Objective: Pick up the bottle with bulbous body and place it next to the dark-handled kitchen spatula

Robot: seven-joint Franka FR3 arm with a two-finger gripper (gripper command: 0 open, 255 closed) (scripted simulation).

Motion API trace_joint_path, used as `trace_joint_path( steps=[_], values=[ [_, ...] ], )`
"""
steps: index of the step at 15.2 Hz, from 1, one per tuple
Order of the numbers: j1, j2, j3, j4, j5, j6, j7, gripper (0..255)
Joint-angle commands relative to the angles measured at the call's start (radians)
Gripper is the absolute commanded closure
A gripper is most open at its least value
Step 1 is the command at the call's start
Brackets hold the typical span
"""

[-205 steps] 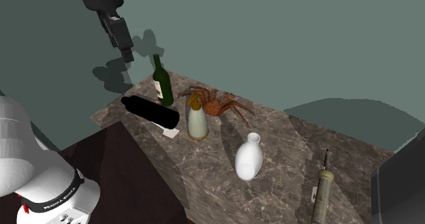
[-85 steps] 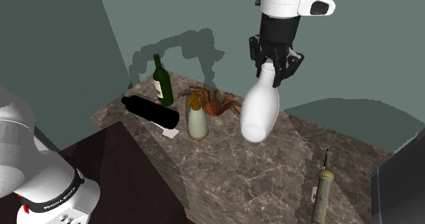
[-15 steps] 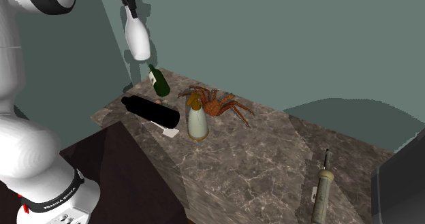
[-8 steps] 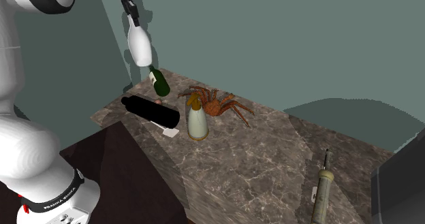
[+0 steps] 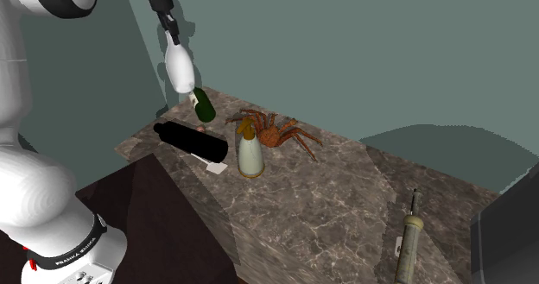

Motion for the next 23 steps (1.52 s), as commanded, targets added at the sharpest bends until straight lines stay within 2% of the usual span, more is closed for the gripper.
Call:
trace_joint_path(
  steps=[1,23],
  values=[
    [-0.001,0.006,-0.001,-0.015,-0.002,0.022,0.002,255],
    [0.004,0.106,-0.023,-0.160,-0.042,0.263,0.037,255]
  ],
)
